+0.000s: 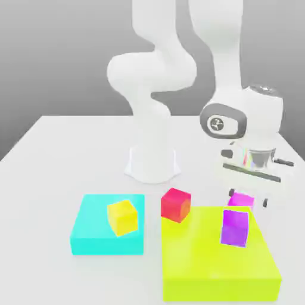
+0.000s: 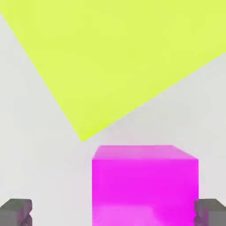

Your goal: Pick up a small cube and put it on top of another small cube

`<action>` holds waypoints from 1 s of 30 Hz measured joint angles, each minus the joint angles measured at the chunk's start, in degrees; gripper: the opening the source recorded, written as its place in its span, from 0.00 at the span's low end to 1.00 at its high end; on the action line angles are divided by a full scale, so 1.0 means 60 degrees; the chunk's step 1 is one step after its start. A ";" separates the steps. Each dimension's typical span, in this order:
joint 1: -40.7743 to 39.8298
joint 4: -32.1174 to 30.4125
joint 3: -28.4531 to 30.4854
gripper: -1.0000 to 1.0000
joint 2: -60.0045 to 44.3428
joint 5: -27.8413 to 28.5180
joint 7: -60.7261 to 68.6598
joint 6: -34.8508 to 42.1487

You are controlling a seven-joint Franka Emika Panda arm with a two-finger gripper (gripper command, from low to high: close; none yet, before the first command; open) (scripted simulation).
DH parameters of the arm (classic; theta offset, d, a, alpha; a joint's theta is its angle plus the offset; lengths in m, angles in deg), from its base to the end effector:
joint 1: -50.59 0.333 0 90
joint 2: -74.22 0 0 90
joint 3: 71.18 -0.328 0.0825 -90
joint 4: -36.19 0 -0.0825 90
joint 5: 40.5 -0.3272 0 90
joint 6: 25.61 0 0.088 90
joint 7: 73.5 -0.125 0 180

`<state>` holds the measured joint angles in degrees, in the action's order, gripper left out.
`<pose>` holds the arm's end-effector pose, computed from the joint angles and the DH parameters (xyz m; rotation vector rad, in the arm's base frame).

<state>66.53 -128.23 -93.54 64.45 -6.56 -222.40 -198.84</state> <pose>0.2278 0.2402 0.2044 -2.4435 1.9505 -0.0077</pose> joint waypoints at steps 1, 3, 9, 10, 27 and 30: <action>0.0278 0.0039 0.0373 0.50 -0.0136 0.0366 -0.0269 -0.0090; 0.0820 0.0112 0.1096 0.50 -0.0405 0.1064 -0.0780 -0.0279; 0.1593 0.0191 0.2095 0.00 -0.0771 0.1904 -0.1388 -0.0579; 0.1593 0.0191 0.2095 0.00 -0.0771 0.1901 -0.1385 -0.0587; -0.0908 -0.0365 -0.1943 0.00 0.1142 -0.3816 0.2771 0.0559; -0.0647 -0.0488 -0.2119 0.00 0.1600 -0.5294 0.3836 0.0821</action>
<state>62.64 -131.16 -106.26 74.05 -38.33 -199.38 -193.91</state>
